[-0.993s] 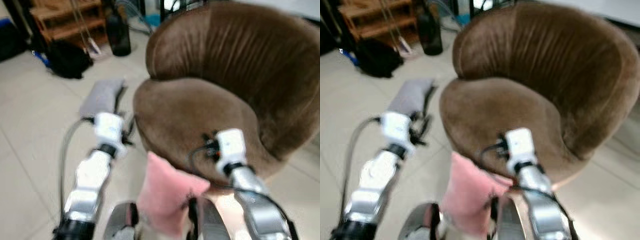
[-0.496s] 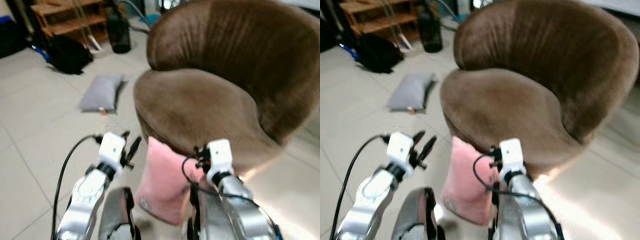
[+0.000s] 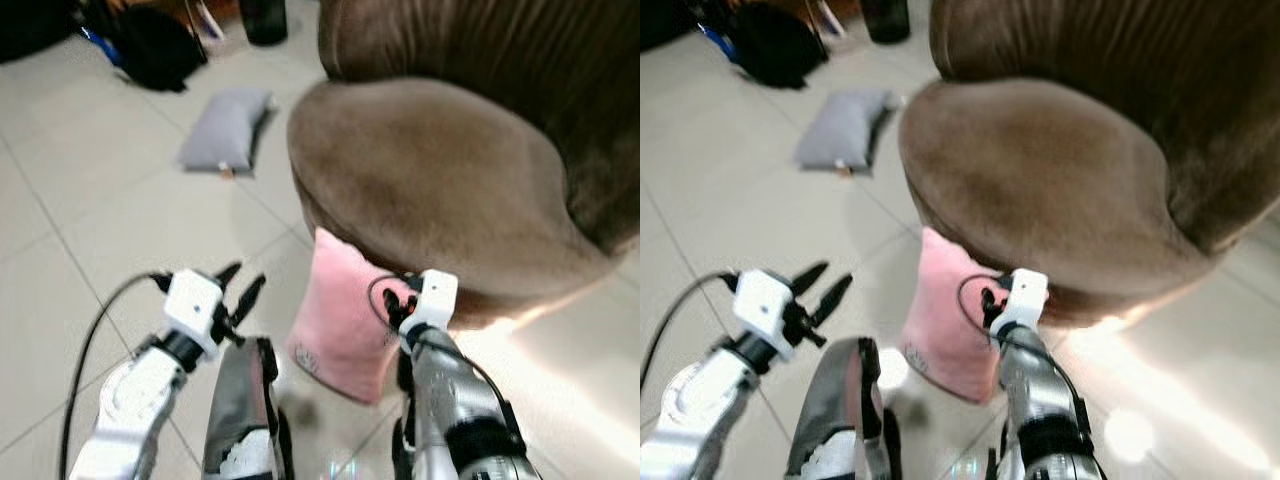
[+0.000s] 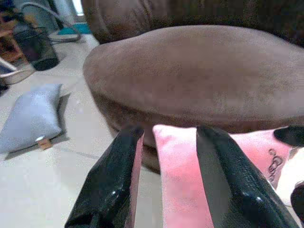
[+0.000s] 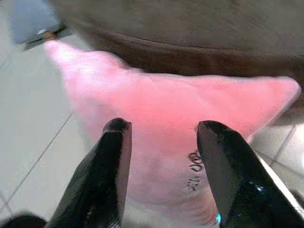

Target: Move the pillow to the sofa from floor

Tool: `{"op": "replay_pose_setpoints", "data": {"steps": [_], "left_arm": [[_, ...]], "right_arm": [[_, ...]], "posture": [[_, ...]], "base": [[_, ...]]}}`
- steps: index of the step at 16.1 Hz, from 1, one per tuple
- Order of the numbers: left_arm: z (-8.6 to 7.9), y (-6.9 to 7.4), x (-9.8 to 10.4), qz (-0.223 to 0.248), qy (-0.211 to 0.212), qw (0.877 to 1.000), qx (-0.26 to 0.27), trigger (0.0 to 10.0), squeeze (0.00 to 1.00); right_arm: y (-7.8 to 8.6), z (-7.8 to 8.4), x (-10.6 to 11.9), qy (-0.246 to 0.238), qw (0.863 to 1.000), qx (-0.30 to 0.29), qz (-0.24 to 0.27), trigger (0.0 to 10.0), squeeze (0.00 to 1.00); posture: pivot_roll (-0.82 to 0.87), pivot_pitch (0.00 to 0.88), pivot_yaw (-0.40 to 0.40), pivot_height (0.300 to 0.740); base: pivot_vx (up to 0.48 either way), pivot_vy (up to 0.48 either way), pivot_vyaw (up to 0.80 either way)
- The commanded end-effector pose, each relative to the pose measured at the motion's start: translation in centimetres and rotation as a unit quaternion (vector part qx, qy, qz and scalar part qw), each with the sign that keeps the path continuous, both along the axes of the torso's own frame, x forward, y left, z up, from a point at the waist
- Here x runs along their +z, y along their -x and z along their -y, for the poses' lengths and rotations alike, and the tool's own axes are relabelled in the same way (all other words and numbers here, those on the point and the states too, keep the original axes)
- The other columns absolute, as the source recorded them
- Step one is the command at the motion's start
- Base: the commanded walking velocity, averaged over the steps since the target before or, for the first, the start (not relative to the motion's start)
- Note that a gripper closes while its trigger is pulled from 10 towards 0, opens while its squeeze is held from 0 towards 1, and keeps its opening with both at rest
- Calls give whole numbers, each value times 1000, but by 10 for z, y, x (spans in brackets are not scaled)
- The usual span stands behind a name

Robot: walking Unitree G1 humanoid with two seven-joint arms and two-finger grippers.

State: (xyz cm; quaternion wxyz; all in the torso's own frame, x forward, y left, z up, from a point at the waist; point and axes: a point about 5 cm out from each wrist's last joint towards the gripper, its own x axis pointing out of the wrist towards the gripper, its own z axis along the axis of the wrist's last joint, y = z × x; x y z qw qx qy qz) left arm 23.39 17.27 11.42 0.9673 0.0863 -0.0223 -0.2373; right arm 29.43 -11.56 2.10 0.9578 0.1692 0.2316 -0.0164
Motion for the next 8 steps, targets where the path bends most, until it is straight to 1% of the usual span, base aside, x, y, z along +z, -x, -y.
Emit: {"op": "replay_pose_setpoints", "data": {"steps": [1, 2, 3, 5, 7, 8], "left_arm": [[-3, 2, 3, -3, 2, 1000, -4, 10000, 0], [-2, 3, 15, -1, 17, 999, -33, 10000, 0], [1, 6, 22, -2, 26, 998, -64, 10000, 0], [4, 11, 30, -6, 30, 995, -99, 10000, 0], [6, 15, 38, -17, 32, 991, -132, 10000, 0], [5, 15, 42, -23, 31, 989, -141, 10000, 0]], "right_arm": [[2, 1, -6, -13, 1000, -20, -11, 10000, 1000], [-4, 6, -6, -38, 997, -61, -14, 10000, 1000], [-6, 11, -5, -57, 994, -89, -14, 10000, 1000], [-10, 18, -5, -80, 989, -122, -9, 10000, 1000], [-17, 24, -2, -107, 981, -159, 3, 10000, 1000], [-19, 27, -2, -105, 980, -168, 0, 10000, 1000]], "posture": [[119, 265, 80, 551], [148, 276, 91, 551], [162, 280, 96, 551], [183, 285, 106, 551], [211, 293, 117, 551], [237, 303, 126, 551]], "base": [[0, 0, 0], [0, 0, 0], [0, 0, 0], [0, 0, 0], [0, 0, 0], [0, 0, 0]]}}
